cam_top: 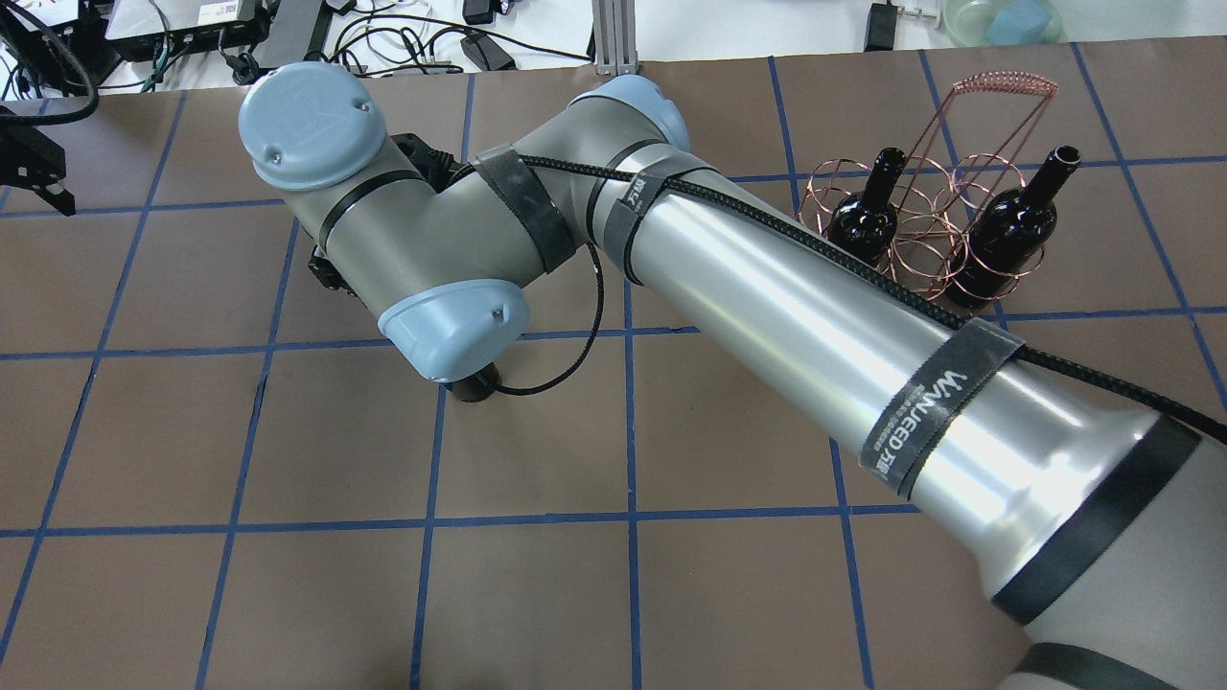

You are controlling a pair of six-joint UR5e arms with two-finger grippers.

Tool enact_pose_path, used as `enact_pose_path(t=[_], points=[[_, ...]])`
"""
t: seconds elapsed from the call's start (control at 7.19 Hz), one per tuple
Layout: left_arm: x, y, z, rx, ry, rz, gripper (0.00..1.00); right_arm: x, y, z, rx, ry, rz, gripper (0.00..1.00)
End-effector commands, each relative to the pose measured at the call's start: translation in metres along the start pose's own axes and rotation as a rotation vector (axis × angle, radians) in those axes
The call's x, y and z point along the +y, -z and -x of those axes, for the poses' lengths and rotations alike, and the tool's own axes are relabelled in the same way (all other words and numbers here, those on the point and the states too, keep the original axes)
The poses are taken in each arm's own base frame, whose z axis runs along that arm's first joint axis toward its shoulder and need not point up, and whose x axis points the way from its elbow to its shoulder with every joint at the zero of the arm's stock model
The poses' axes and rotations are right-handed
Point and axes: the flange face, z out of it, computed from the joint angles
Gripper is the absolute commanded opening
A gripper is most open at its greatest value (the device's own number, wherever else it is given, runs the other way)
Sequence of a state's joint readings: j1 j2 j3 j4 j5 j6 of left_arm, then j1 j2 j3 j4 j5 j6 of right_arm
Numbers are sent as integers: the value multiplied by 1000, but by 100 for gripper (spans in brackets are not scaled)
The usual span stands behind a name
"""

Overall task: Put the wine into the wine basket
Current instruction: 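Reach the right gripper across and grasp the standing bottle's neck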

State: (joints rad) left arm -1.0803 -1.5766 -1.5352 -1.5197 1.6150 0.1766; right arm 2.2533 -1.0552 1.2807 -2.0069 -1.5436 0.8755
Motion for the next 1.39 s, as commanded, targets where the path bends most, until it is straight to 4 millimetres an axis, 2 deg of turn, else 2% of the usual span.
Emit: enact_pose_path(t=[0.0, 0.14, 0.28, 0.7, 0.97, 1.25], points=[[2, -2, -1, 4, -3, 16, 100, -2, 1, -2, 17, 67, -21, 70], [1, -3, -3, 5, -6, 19, 100, -2, 1, -2, 17, 67, -21, 64], [1, -3, -5, 8, -9, 18, 100, -2, 1, -2, 17, 67, -21, 63], [3, -2, -13, 5, -26, 22, 100, 0, -4, -4, 28, 73, -14, 46], [3, -3, -14, 7, -28, 24, 100, 0, -4, -4, 26, 75, -15, 40], [4, -2, -18, 6, -36, 22, 100, 0, -4, -4, 27, 75, -13, 19]])
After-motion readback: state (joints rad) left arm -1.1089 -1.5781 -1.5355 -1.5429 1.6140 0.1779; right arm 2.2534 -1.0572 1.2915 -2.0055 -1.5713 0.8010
